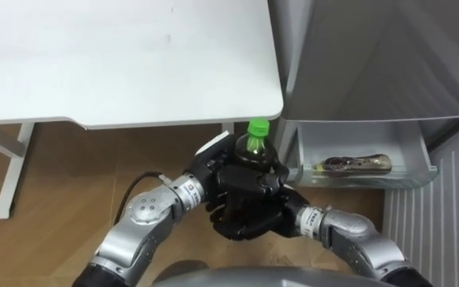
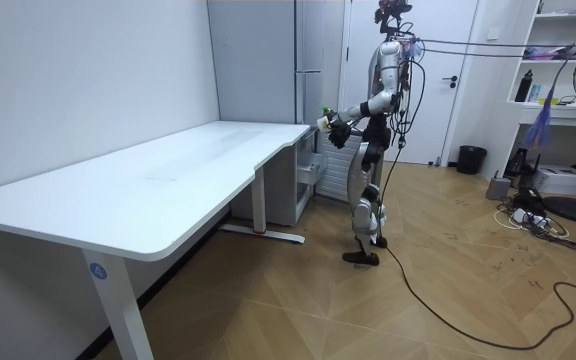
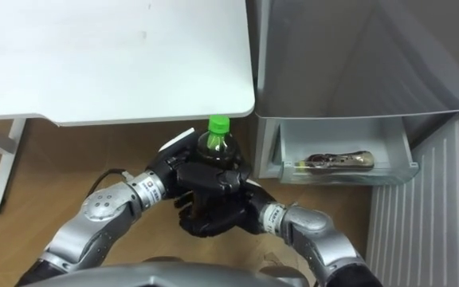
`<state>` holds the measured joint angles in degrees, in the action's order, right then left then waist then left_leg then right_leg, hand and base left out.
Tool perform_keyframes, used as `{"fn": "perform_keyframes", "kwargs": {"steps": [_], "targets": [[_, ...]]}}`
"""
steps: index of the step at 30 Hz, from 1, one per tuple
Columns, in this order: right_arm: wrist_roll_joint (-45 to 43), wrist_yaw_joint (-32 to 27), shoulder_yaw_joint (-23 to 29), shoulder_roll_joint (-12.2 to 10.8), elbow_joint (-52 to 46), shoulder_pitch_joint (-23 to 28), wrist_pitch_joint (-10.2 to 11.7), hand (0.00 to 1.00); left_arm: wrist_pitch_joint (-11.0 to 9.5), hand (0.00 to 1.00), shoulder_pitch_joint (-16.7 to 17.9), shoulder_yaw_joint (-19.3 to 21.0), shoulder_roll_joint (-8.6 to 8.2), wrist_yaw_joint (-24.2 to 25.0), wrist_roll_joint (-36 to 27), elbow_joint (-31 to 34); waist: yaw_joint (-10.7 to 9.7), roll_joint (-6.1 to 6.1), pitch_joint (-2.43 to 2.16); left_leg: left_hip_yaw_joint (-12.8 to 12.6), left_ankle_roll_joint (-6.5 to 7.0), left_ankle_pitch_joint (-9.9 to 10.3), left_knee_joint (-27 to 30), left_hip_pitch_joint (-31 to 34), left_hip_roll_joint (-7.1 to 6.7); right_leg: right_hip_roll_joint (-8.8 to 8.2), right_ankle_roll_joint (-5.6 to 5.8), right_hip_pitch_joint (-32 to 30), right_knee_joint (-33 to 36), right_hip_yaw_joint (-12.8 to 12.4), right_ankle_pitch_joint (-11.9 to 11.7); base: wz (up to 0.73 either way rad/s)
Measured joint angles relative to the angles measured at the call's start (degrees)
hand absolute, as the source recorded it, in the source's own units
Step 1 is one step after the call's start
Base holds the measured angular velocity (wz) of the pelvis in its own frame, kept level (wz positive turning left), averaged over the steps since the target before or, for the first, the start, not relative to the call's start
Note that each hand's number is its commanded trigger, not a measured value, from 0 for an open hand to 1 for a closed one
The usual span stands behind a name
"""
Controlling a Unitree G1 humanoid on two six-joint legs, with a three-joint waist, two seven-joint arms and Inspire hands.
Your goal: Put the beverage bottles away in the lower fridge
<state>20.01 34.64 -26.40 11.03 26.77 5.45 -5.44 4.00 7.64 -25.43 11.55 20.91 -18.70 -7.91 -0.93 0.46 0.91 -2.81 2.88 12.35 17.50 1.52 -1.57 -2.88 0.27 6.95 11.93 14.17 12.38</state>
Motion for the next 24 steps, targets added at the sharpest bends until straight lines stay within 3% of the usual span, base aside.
{"fn": "perform_keyframes", "kwargs": {"steps": [4, 5, 6, 10, 24], "targets": [[0.0, 0.4, -0.3, 0.2, 0.0, 0.2, 0.6, 1.00, 0.7, 1.00, 0.0, 0.0, 0.05, -0.1, -1.6, 0.0, 0.0, 0.10, -0.05, 0.0, 0.00, 0.0, 0.0, 0.0, 0.01, 0.00, 0.00, 0.0, 0.0, 0.0, 0.0, 0.00], [0.0, 0.4, -0.3, 0.2, 0.0, 0.2, 0.5, 1.00, 0.7, 0.93, 0.0, 0.0, 0.05, -0.1, -1.7, 0.0, -0.1, 0.12, -0.06, 0.0, 0.00, 0.0, 0.0, 0.0, 0.01, 0.01, 0.00, 0.0, 0.0, 0.0, 0.0, 0.00], [0.0, 0.4, -0.3, 0.2, 0.0, 0.2, 0.5, 1.00, 0.8, 0.83, 0.0, 0.0, 0.05, -0.1, -1.8, 0.0, -0.1, 0.17, -0.09, 0.0, 0.00, 0.0, 0.0, 0.0, 0.01, 0.00, 0.00, 0.0, 0.1, 0.0, 0.0, 0.00], [0.1, 0.4, -0.3, 0.2, 0.0, 0.2, 0.5, 1.00, 0.8, 0.00, 0.0, 0.0, -0.02, -0.3, -2.1, 0.0, -0.1, 0.21, -0.12, 0.0, 0.00, 0.0, 0.0, -0.1, 0.02, 0.01, 0.00, 0.0, 0.1, 0.0, 0.0, 0.00], [1.0, 0.6, -0.4, 0.2, 0.0, 0.3, -0.4, 1.00, 0.9, 0.00, 0.0, 0.0, 0.24, -0.8, -3.0, 0.0, -0.2, 0.18, -0.11, 0.1, 0.01, 0.0, 0.0, -0.1, 0.05, -0.02, 0.01, -0.1, 0.5, 0.0, 0.0, 0.00]]}}
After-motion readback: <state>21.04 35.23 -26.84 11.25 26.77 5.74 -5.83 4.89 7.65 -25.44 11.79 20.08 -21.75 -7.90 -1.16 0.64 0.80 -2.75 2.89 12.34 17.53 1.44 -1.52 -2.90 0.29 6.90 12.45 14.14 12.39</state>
